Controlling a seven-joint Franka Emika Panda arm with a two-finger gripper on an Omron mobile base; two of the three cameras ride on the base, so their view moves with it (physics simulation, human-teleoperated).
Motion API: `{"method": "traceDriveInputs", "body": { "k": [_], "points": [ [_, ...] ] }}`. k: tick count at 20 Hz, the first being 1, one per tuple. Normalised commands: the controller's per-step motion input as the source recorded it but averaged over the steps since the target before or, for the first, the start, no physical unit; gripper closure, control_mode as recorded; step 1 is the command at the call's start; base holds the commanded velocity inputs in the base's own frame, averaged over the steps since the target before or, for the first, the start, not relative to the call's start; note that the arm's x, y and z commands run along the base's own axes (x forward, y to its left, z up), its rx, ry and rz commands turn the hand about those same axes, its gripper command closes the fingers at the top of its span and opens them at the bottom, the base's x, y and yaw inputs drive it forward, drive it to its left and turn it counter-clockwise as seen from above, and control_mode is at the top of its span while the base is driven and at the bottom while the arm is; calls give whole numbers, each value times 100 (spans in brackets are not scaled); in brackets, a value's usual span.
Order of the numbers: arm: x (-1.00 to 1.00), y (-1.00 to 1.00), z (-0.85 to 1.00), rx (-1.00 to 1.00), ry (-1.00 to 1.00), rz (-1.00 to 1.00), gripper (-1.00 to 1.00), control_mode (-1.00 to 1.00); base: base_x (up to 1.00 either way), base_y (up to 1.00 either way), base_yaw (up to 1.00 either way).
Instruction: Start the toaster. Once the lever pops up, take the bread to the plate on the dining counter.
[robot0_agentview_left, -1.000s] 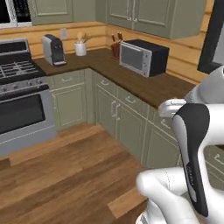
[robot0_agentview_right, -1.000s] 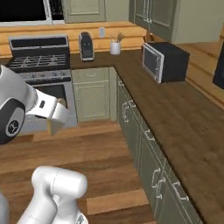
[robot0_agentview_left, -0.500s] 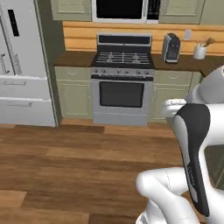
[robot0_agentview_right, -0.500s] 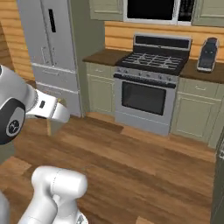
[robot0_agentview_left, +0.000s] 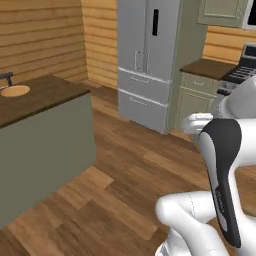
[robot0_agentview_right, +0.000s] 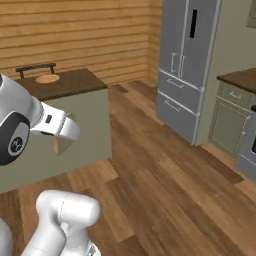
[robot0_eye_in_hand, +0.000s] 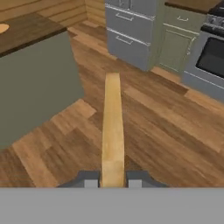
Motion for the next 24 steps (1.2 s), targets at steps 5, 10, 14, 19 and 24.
{"method": "traceDriveInputs", "body": {
  "k": [5,10,14,19,24],
  "points": [
    [0,0,0,0,0,0,100,100,28,39,77],
    [0,0,0,0,0,0,100,100,100,2,45],
    [0,0,0,0,0,0,100,100,100,-8,47],
    [0,0,0,0,0,0,100,100,100,-24,49],
    [0,0,0,0,0,0,100,100,98,-23,28]
  ]
}}
